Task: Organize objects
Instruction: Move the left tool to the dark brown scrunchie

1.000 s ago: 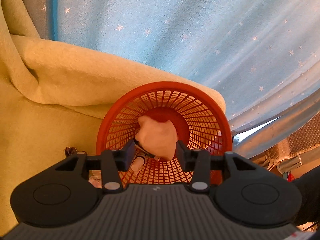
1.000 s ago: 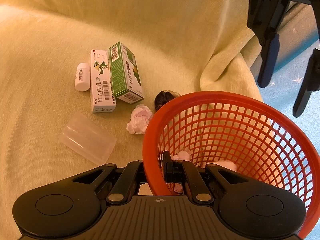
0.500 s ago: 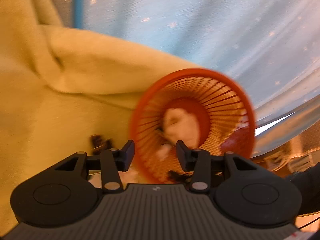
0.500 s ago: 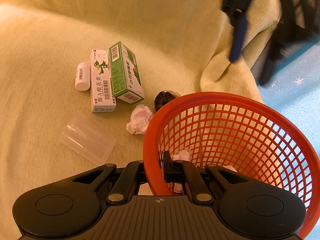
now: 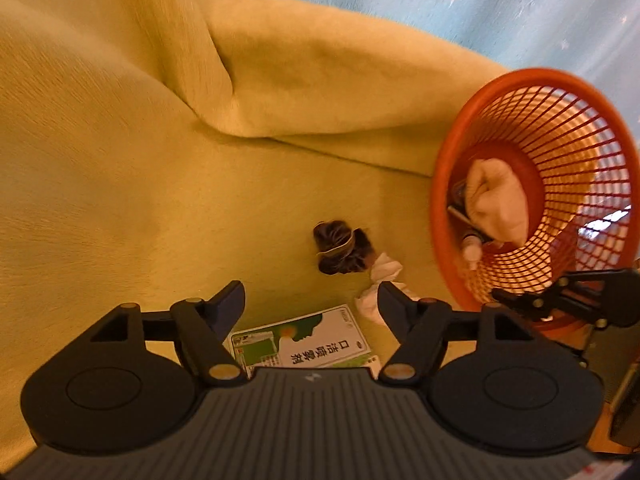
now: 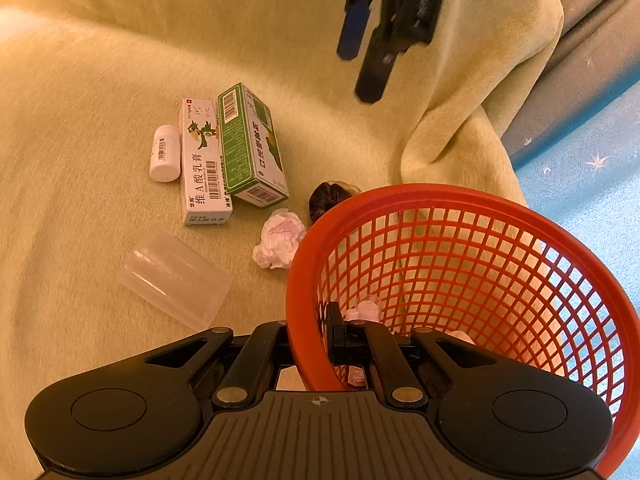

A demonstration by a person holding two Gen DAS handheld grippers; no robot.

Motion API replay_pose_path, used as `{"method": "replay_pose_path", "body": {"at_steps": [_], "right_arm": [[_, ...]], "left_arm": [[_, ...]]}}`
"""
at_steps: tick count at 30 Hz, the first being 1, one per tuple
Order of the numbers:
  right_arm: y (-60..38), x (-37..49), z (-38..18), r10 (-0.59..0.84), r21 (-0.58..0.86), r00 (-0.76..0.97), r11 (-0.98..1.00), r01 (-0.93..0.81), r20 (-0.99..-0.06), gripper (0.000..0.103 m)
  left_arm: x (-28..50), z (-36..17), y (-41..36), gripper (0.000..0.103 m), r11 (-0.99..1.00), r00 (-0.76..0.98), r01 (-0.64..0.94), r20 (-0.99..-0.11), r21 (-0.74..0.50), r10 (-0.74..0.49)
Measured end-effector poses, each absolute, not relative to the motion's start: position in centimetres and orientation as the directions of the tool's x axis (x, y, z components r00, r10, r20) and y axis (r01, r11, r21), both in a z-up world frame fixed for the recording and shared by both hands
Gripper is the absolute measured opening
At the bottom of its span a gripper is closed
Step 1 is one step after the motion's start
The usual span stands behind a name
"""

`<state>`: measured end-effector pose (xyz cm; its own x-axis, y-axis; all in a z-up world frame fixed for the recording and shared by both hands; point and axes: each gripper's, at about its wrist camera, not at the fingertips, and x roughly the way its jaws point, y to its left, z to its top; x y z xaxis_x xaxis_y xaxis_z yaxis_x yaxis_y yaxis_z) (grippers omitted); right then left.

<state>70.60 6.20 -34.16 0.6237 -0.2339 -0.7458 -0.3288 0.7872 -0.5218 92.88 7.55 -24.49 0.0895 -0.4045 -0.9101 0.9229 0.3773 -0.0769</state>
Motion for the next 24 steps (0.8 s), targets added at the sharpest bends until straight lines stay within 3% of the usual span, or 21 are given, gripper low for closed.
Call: {"method": "replay_pose_path", "body": {"at_steps": [3,11,16,19,24], "right_arm": [[6.2,70.6,-34.1,-0.233,-0.520,0.624,0.789,-0.327,-0.746,0.001],[6.1,70.5,-34.1,-0.231,-0.518,0.626,0.791,-0.325,-0.745,0.001],[6.0,70.5,-34.1,-0.227,-0.515,0.629,0.794,-0.322,-0.744,0.001],[5.9,70.4,-34.0,-0.227,-0.514,0.632,0.797,-0.317,-0.741,0.001],[5.9,70.4,-34.1,-0.225,-0.512,0.633,0.799,-0.315,-0.741,0.001]], "left_arm": [[93.0,-25.9,6.7,0.073,0.375,0.092,0.924,-0.912,-0.071,-0.399],[92.2,-29.6,4.2,0.072,0.269,0.040,0.960,-0.917,-0.074,-0.398],[92.1,-31.4,2.9,0.063,0.245,0.019,0.966,-0.915,-0.088,-0.403],[92.4,-32.3,2.1,0.043,0.244,0.019,0.966,-0.914,-0.088,-0.405],[92.6,-33.4,1.0,0.035,0.228,0.017,0.970,-0.917,-0.081,-0.399]]}}
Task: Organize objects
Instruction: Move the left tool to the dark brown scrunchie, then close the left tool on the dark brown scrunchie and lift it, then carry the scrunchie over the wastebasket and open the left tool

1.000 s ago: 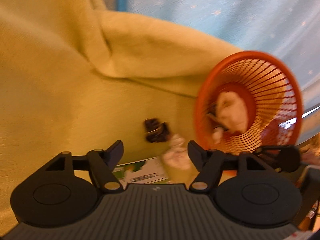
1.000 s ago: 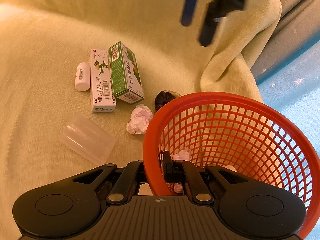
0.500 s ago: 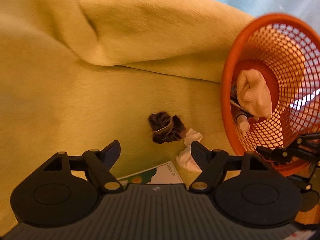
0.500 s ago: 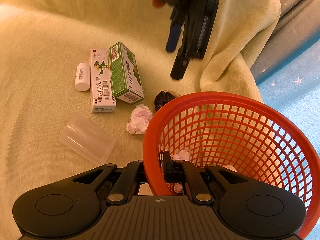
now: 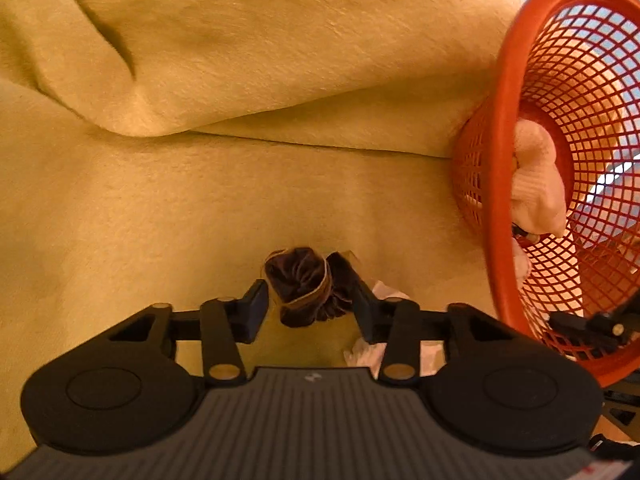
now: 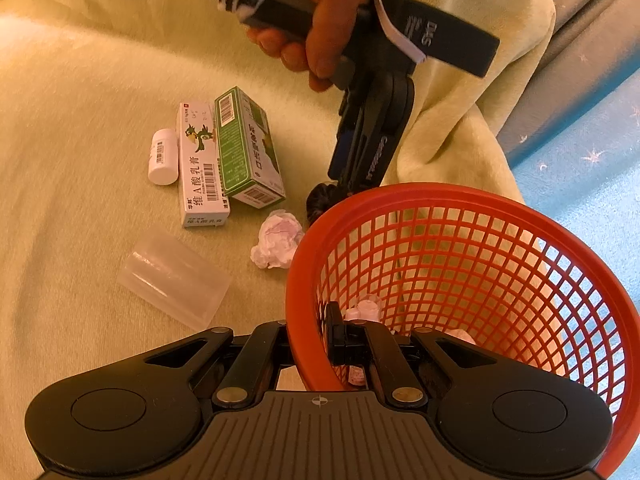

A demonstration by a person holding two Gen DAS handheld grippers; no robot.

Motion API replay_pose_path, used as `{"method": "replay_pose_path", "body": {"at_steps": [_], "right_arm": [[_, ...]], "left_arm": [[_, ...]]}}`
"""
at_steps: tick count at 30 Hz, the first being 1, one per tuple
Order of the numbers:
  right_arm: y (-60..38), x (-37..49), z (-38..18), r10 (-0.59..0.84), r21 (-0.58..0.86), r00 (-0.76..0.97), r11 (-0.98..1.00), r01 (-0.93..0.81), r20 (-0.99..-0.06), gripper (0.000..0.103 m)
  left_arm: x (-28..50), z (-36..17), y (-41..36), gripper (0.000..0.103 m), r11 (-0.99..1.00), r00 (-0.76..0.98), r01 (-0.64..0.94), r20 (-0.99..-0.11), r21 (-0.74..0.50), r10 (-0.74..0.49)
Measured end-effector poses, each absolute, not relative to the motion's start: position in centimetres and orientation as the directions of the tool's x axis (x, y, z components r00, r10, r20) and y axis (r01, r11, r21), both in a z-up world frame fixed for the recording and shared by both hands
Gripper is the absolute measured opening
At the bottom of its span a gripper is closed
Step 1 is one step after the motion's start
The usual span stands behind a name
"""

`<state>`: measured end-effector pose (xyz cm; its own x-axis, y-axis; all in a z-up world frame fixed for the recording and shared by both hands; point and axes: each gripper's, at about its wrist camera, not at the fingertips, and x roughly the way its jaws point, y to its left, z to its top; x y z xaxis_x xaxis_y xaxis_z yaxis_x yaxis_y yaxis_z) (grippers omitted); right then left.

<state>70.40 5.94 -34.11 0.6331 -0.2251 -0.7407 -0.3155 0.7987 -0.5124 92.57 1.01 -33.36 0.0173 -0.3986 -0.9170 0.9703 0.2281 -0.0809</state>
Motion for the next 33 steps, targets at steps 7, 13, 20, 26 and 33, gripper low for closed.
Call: {"method": "replay_pose_path", "body": {"at_steps": [7,13,20,26,33], "right_arm": [[6.0,70.4,-34.1,-0.223,-0.508,0.633,0.803,-0.312,-0.742,0.001],[5.8,70.5,-34.0,-0.223,-0.505,0.630,0.805,-0.312,-0.744,0.001],[5.7,70.5,-33.9,-0.221,-0.505,0.629,0.803,-0.316,-0.745,0.001],[5.8,70.4,-34.0,-0.224,-0.509,0.630,0.800,-0.317,-0.744,0.001],[5.9,70.5,-34.1,-0.228,-0.512,0.628,0.798,-0.318,-0.744,0.001]], "left_arm": [[93.3,-33.6,1.0,0.007,0.233,0.017,0.970,-0.928,-0.076,-0.373],[93.7,-31.4,2.9,0.007,0.259,0.017,0.962,-0.927,-0.087,-0.376],[93.8,-26.8,5.6,0.007,0.291,0.031,0.952,-0.912,-0.098,-0.409],[92.3,-22.9,7.0,0.007,0.282,0.014,0.951,-0.889,-0.130,-0.457],[89.4,-20.0,6.0,0.007,0.211,-0.059,0.958,-0.852,-0.195,-0.520]]}}
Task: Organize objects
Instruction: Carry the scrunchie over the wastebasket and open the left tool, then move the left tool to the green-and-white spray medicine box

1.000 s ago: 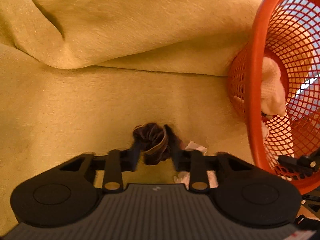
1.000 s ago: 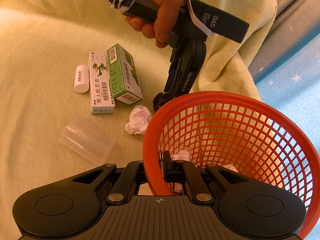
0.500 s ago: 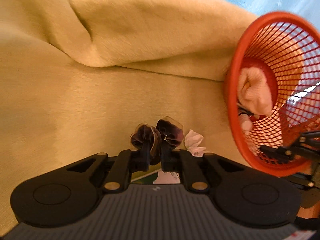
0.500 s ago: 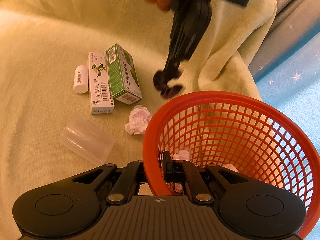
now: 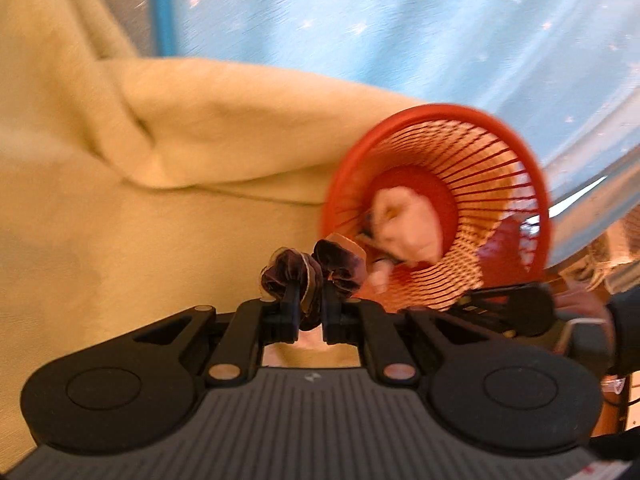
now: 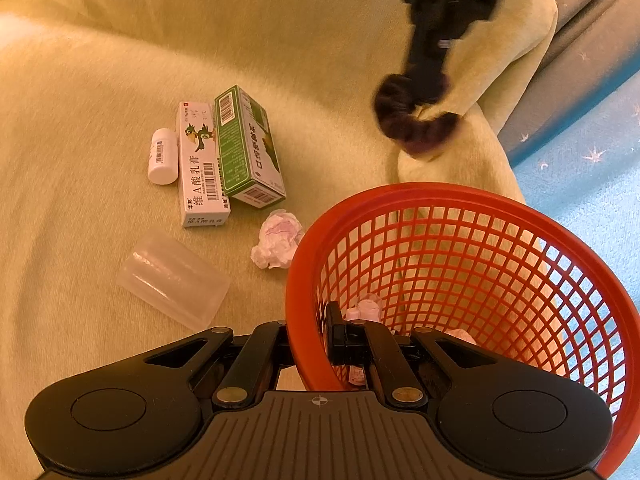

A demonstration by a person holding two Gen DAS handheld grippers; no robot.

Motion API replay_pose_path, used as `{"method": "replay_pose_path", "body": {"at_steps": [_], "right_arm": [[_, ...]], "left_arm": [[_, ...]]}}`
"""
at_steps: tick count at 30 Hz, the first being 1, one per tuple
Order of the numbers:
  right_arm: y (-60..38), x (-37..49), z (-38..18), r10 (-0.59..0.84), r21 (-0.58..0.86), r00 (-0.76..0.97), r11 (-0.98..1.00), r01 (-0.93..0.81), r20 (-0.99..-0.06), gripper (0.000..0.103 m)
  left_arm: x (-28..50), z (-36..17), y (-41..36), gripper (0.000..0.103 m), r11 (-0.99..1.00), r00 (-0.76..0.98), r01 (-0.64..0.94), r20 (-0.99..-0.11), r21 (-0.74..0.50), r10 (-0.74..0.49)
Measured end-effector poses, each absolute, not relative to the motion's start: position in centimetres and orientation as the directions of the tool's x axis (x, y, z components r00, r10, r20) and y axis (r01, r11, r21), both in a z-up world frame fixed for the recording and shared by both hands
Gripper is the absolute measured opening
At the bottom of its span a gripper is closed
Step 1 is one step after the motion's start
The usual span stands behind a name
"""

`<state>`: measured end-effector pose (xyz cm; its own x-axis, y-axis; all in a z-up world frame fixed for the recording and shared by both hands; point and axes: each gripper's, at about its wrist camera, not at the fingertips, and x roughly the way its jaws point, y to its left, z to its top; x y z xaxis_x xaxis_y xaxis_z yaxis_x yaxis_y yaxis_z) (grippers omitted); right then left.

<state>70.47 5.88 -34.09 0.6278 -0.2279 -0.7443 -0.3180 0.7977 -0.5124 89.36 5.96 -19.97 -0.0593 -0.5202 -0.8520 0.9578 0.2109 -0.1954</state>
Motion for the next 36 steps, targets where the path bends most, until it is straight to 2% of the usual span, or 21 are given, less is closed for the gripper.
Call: {"method": "replay_pose_path", "body": {"at_steps": [11,12,13,14,15,27,36], "right_arm": [[5.9,70.5,-34.1,-0.229,-0.514,0.626,0.795,-0.321,-0.745,0.001],[5.8,70.5,-34.1,-0.228,-0.514,0.626,0.796,-0.321,-0.746,0.001],[5.8,70.5,-34.0,-0.228,-0.514,0.626,0.795,-0.322,-0.745,0.001],[5.8,70.6,-34.0,-0.228,-0.514,0.626,0.795,-0.322,-0.745,0.001],[5.8,70.5,-34.0,-0.228,-0.514,0.627,0.795,-0.323,-0.745,0.001],[5.9,70.6,-34.0,-0.227,-0.512,0.626,0.797,-0.321,-0.746,0.001],[5.8,70.6,-33.9,-0.227,-0.513,0.626,0.795,-0.324,-0.746,0.001]], "left_arm": [[84.7,-18.2,1.9,0.008,0.095,-0.170,0.958,-0.800,-0.272,-0.575],[84.6,-18.1,1.7,0.015,0.096,-0.172,0.956,-0.797,-0.276,-0.580],[84.6,-18.1,1.4,0.034,0.103,-0.170,0.954,-0.792,-0.280,-0.586],[84.5,-18.1,1.2,0.040,0.104,-0.176,0.951,-0.788,-0.291,-0.590],[84.5,-18.1,1.2,0.042,0.102,-0.181,0.949,-0.783,-0.297,-0.595],[87.9,-17.9,3.5,0.042,0.203,-0.083,0.948,-0.806,-0.246,-0.586],[91.2,-19.3,7.7,0.042,0.323,0.019,0.929,-0.850,-0.180,-0.527]]}}
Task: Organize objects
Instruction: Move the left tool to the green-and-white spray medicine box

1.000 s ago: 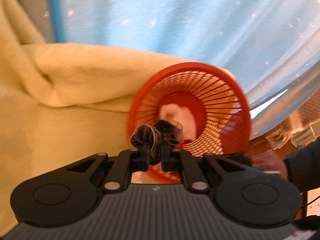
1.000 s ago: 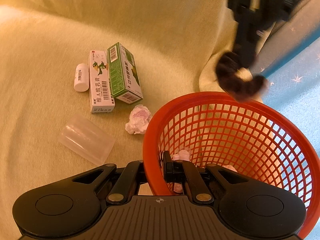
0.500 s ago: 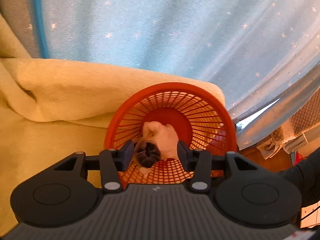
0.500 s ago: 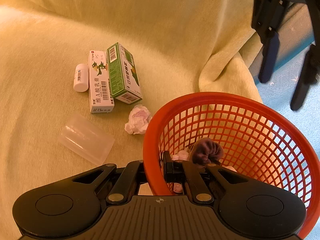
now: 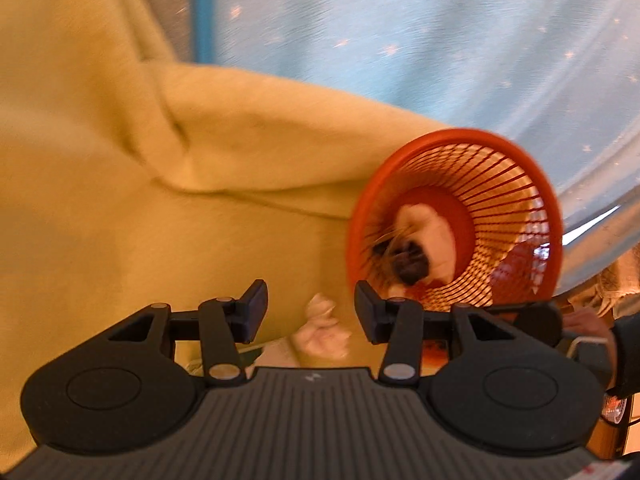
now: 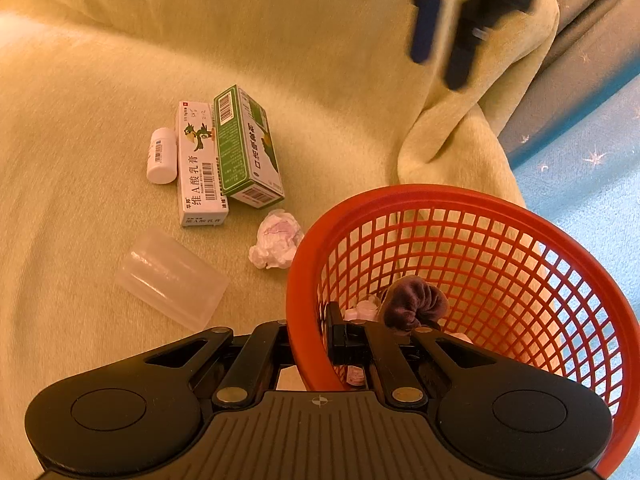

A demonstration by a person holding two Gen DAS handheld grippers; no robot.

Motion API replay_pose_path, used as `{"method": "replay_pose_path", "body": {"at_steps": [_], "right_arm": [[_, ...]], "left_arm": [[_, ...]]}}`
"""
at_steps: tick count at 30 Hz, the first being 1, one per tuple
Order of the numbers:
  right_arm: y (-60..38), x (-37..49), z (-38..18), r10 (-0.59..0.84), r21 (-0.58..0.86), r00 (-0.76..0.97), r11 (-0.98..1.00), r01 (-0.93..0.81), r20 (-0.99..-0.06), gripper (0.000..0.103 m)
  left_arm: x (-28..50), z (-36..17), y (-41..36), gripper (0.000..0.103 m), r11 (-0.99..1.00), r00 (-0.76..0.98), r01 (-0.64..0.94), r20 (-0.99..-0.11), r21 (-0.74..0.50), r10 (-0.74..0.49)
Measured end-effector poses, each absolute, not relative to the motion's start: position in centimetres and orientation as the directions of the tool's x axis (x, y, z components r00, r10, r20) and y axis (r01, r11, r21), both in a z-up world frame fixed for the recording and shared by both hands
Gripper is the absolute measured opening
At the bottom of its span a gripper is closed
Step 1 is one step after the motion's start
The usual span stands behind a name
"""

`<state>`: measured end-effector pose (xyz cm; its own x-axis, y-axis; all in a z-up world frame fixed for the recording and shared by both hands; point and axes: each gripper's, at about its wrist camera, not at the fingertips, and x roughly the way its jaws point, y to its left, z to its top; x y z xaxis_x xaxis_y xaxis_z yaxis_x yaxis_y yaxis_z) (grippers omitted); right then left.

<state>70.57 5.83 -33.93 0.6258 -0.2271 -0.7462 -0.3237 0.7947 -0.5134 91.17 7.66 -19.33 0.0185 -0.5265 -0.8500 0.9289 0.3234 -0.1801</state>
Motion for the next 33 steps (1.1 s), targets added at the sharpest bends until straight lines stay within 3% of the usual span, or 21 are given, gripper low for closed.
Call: {"method": "replay_pose_path", "body": {"at_steps": [11,15,19,25,33], "right_arm": [[5.8,70.6,-34.0,-0.228,-0.514,0.625,0.794,-0.324,-0.747,0.001],[5.8,70.5,-34.0,-0.228,-0.514,0.625,0.794,-0.325,-0.747,0.001],[5.8,70.6,-34.0,-0.228,-0.514,0.625,0.794,-0.325,-0.747,0.001],[5.8,70.5,-34.1,-0.229,-0.515,0.626,0.794,-0.322,-0.745,0.001],[5.9,70.2,-34.4,-0.230,-0.526,0.634,0.785,-0.327,-0.738,0.001]], "left_arm": [[93.5,-22.6,12.2,0.046,0.414,0.079,0.903,-0.901,-0.117,-0.427],[93.3,-24.2,13.0,0.053,0.394,0.075,0.914,-0.915,-0.096,-0.397],[92.5,-25.9,12.8,0.066,0.306,0.096,0.952,-0.926,-0.023,-0.366],[91.4,-28.5,11.3,0.073,0.149,0.088,0.988,-0.931,0.037,-0.354],[89.5,-33.3,8.7,0.076,-0.118,0.086,0.986,-0.960,0.121,-0.266]]}}
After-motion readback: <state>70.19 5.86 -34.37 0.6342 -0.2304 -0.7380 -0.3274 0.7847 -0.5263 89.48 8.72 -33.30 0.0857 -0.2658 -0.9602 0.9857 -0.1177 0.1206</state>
